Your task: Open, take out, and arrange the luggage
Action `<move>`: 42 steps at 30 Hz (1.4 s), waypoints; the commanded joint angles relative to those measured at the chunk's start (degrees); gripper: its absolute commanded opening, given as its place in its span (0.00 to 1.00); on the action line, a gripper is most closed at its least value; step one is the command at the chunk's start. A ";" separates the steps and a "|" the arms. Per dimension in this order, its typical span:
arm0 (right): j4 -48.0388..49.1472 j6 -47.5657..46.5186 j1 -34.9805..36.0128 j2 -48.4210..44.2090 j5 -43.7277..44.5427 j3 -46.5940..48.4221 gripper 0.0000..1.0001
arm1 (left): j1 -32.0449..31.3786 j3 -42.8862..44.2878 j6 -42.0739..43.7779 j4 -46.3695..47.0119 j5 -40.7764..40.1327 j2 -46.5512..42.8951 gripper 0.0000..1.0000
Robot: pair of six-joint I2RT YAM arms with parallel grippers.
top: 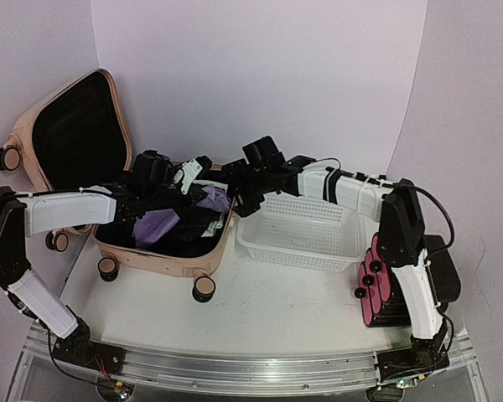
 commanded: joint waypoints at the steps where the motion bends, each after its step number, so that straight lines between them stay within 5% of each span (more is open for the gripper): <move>1: 3.74 9.82 1.19 3.20 -0.32 6.35 0.96 | 0.09 -0.56 -1.11 4.82 1.43 -2.78 0.00; 17: 3.60 21.53 3.28 7.09 7.42 6.80 0.83 | 0.53 -3.25 -0.55 6.74 1.43 -7.13 0.00; 29: 3.01 22.33 2.47 15.13 11.41 16.57 0.66 | 0.70 -5.60 -0.06 7.41 1.98 -10.16 0.00; 36: 3.37 19.25 1.74 18.34 10.06 21.47 0.25 | 0.76 -7.07 -0.67 7.49 2.13 -11.37 0.00; 40: 4.89 8.24 0.75 18.74 9.06 26.10 0.00 | 0.79 -8.90 -1.69 7.56 2.62 -13.58 0.00; 42: 7.10 -0.12 0.16 17.08 7.84 25.25 0.00 | 0.77 -10.24 -3.35 7.42 4.30 -15.00 0.00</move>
